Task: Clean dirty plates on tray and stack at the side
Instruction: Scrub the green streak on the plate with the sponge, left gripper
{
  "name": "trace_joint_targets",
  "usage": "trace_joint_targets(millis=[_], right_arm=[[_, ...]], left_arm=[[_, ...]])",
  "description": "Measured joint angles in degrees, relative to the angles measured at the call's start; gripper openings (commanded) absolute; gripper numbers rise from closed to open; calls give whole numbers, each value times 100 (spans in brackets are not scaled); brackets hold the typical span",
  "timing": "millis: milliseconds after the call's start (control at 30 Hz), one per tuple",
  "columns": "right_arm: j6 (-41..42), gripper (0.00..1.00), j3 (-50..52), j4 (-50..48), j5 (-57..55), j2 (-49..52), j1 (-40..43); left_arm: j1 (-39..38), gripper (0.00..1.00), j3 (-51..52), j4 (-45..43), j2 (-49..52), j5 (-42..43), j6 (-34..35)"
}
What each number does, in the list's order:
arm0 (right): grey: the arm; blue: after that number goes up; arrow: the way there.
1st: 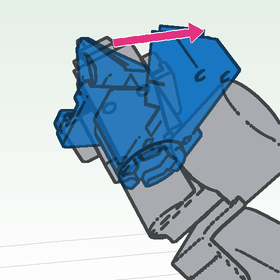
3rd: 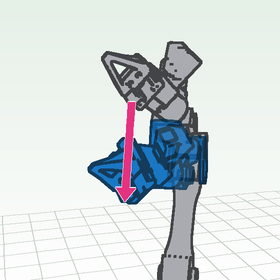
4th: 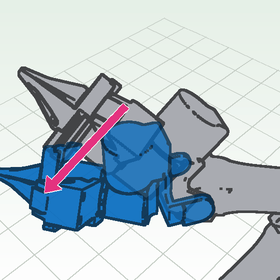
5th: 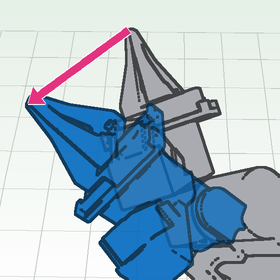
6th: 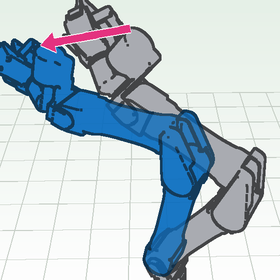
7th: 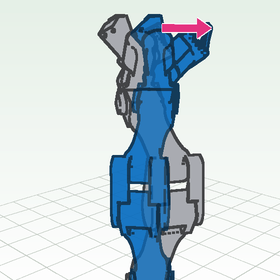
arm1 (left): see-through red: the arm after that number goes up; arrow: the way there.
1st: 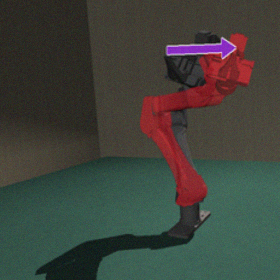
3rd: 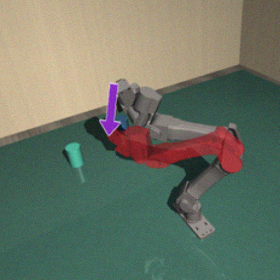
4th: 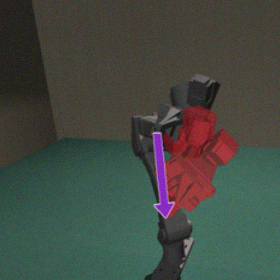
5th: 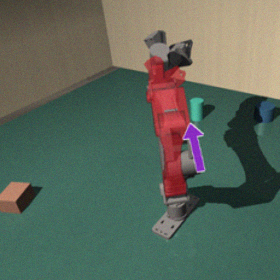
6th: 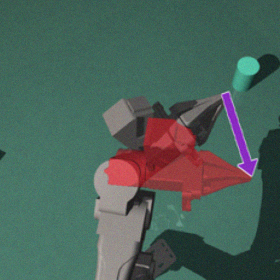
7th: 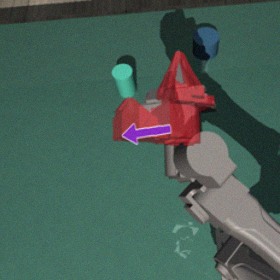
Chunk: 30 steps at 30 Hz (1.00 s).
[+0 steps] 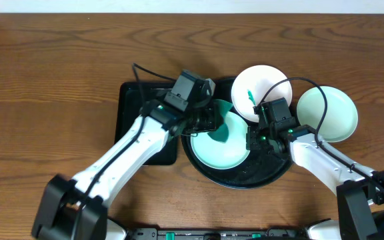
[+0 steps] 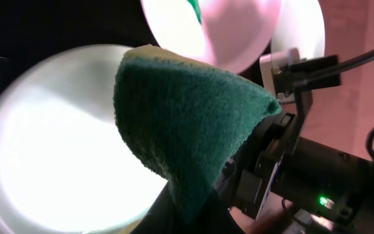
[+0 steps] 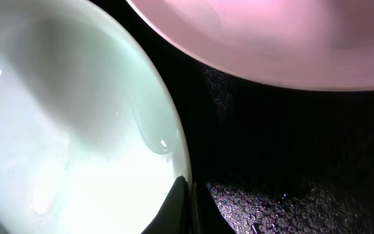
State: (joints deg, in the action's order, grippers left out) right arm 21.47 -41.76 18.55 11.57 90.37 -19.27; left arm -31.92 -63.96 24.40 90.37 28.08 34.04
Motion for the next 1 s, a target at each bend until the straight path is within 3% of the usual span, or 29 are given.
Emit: trace_joint_targets(millis=[367,1000], right_arm=[[0,1,4,-4,2,0,-9],[2,1,7,-107,129,2,-164]], left_arm=[[-7,7,0,743,94,-1259,-87],[-7,8,0,756,994,-1523,-87]])
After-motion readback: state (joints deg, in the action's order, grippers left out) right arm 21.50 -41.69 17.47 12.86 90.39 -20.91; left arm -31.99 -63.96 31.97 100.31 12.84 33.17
